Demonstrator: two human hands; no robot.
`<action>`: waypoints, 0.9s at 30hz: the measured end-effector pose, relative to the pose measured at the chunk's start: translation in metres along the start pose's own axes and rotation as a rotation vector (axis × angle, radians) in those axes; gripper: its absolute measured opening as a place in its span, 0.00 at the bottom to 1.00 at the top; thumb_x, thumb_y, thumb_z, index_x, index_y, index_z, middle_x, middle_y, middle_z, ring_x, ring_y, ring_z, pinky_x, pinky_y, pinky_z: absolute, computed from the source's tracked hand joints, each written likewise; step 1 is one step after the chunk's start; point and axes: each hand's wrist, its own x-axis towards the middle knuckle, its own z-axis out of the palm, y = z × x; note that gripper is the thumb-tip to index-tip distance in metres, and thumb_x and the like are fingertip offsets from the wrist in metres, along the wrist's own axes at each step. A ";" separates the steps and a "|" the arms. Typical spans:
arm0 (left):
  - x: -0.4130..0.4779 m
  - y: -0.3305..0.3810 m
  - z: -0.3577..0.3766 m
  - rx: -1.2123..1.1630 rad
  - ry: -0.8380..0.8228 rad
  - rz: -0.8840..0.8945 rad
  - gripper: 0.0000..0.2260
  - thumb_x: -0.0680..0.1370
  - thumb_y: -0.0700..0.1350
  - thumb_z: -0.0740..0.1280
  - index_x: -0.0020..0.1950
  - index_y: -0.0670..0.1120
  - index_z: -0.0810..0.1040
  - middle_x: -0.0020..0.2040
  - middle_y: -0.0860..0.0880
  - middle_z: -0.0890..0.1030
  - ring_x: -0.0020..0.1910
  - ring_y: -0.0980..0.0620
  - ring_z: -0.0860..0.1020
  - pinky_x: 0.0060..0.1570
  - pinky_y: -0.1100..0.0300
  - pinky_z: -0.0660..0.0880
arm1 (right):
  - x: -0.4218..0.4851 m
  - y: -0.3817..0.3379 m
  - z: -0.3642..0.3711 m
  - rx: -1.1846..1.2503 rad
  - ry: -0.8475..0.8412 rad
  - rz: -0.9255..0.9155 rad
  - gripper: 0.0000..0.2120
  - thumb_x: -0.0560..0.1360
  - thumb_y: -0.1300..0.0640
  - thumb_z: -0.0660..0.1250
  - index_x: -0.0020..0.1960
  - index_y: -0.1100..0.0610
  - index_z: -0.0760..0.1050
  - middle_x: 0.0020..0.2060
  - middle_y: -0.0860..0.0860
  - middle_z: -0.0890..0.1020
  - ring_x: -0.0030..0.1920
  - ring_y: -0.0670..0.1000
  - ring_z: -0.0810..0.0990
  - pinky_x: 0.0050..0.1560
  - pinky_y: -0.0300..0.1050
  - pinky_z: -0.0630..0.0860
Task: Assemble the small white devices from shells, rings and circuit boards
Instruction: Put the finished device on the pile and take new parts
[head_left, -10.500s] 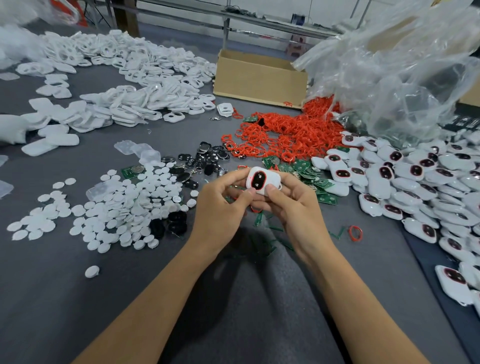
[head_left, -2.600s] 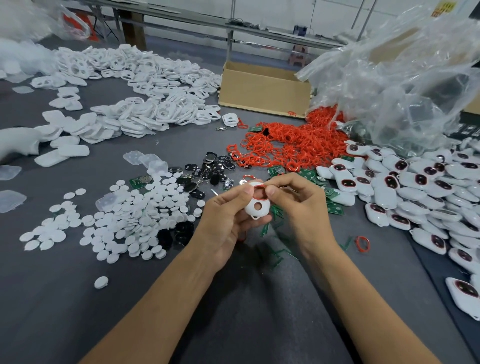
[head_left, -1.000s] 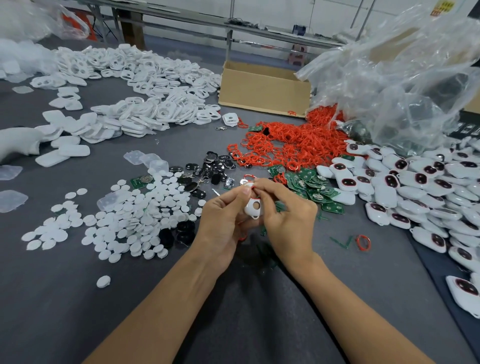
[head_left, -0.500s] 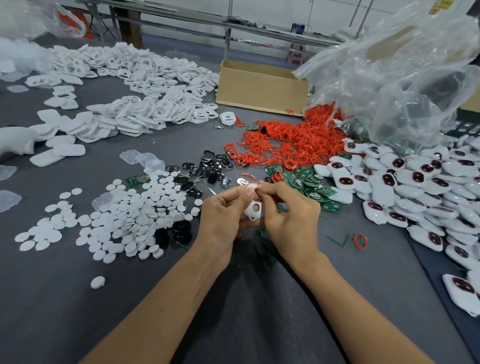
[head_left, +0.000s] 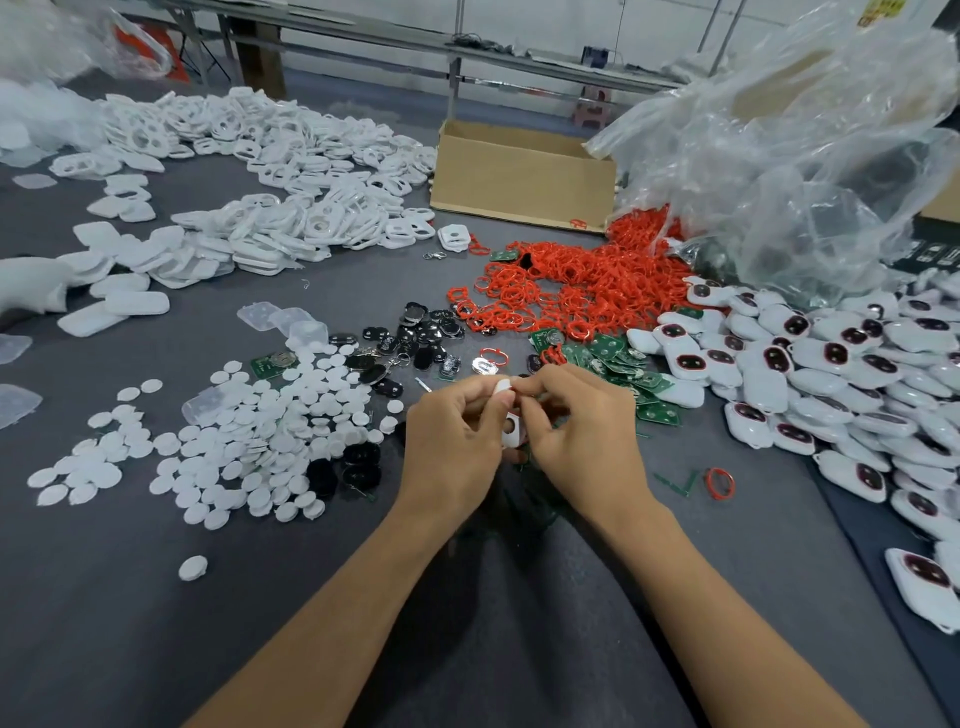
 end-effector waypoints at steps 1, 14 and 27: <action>-0.001 0.001 0.000 0.014 -0.005 0.014 0.09 0.80 0.39 0.66 0.57 0.41 0.83 0.45 0.47 0.85 0.42 0.55 0.84 0.36 0.55 0.83 | 0.000 0.001 -0.001 -0.004 -0.002 0.006 0.02 0.69 0.66 0.68 0.38 0.64 0.78 0.33 0.56 0.79 0.32 0.58 0.77 0.33 0.54 0.75; 0.004 0.001 -0.002 -0.312 -0.077 -0.124 0.10 0.78 0.36 0.68 0.48 0.51 0.84 0.44 0.47 0.86 0.44 0.48 0.84 0.40 0.58 0.82 | 0.005 0.000 -0.003 0.462 -0.121 0.356 0.12 0.72 0.67 0.69 0.50 0.52 0.81 0.42 0.46 0.84 0.40 0.47 0.82 0.45 0.40 0.78; 0.001 0.002 0.000 -0.374 -0.032 -0.131 0.09 0.79 0.34 0.65 0.54 0.42 0.82 0.47 0.42 0.85 0.47 0.45 0.84 0.42 0.54 0.83 | 0.002 -0.003 0.005 0.809 -0.186 0.552 0.11 0.80 0.65 0.60 0.56 0.61 0.80 0.44 0.57 0.85 0.42 0.48 0.83 0.41 0.40 0.78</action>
